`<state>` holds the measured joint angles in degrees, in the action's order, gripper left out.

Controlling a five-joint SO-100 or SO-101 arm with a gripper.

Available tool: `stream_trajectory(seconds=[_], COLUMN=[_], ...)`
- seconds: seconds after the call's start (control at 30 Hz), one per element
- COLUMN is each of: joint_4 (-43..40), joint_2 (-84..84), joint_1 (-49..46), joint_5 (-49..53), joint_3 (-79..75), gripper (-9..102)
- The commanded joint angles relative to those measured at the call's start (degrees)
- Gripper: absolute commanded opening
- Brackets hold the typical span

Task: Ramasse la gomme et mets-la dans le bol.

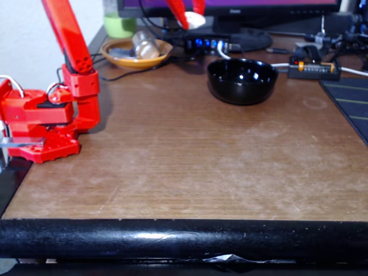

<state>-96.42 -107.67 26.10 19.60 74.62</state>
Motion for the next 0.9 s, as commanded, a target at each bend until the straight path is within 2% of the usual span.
stream_trajectory(seconds=[0.0, 0.13, 0.37, 0.6, 0.87], joint_4=[7.65, 11.78, 13.71, 11.07, 12.13], joint_2=[-2.29, 1.49, 10.90, 19.16, 26.37], joint_1=[0.62, 1.93, 2.11, 3.16, 2.55], joint_5=[-1.41, -2.90, -6.94, -5.45, -7.12], joint_3=[2.29, 1.93, -5.27, -17.05, -24.52], gripper=[-6, -6, -6, -6, -5])
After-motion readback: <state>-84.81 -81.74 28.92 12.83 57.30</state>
